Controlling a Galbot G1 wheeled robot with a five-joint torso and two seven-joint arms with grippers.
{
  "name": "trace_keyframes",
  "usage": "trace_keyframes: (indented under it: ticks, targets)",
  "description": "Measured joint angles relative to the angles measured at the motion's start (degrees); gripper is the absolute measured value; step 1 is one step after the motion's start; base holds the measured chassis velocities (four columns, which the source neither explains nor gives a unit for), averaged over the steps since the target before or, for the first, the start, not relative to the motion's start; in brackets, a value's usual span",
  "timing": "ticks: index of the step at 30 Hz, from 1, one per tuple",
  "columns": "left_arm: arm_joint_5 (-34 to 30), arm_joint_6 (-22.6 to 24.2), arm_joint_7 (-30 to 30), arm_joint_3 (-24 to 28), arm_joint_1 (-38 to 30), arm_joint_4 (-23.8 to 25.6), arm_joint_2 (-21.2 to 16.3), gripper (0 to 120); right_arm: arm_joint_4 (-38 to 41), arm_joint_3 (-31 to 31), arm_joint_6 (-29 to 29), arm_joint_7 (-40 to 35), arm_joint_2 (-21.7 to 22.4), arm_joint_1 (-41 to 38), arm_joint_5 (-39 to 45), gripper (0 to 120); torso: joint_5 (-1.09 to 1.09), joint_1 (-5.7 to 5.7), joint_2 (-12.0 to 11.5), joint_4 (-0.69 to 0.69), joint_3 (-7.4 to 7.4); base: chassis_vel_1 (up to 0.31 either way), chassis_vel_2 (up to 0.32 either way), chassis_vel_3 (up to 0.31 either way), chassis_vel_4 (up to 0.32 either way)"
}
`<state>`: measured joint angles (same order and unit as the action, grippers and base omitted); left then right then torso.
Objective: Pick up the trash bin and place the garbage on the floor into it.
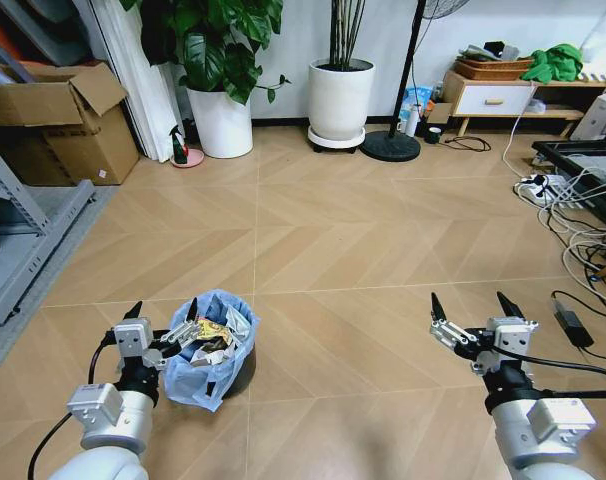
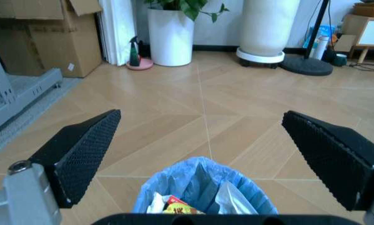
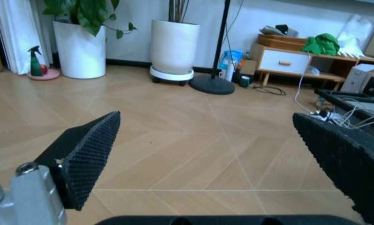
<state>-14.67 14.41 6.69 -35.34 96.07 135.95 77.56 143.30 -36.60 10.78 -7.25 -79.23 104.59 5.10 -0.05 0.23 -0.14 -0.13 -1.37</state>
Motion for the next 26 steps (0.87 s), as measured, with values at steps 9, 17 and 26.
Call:
trace_keyframes:
  ticks: [9,17,26]
  targets:
    - [-0.04,0.03,0.0,-0.01,-0.01,-0.01,-0.03,100,-0.04,0.02,0.0,0.01,0.01,-0.01,0.0,100,0.0,0.0,0.0,0.0,0.0,0.0,0.0,0.0,0.0]
    - [-0.05,0.03,0.0,-0.01,-0.02,-0.01,-0.03,100,-0.06,0.03,0.0,0.01,0.0,-0.01,0.0,100,0.0,0.0,0.0,0.0,0.0,0.0,0.0,0.0,0.0]
    - [-0.05,0.03,0.0,-0.01,-0.02,-0.02,-0.03,100,-0.06,0.03,0.0,0.01,0.01,-0.01,0.0,100,0.0,0.0,0.0,0.0,0.0,0.0,0.0,0.0,0.0]
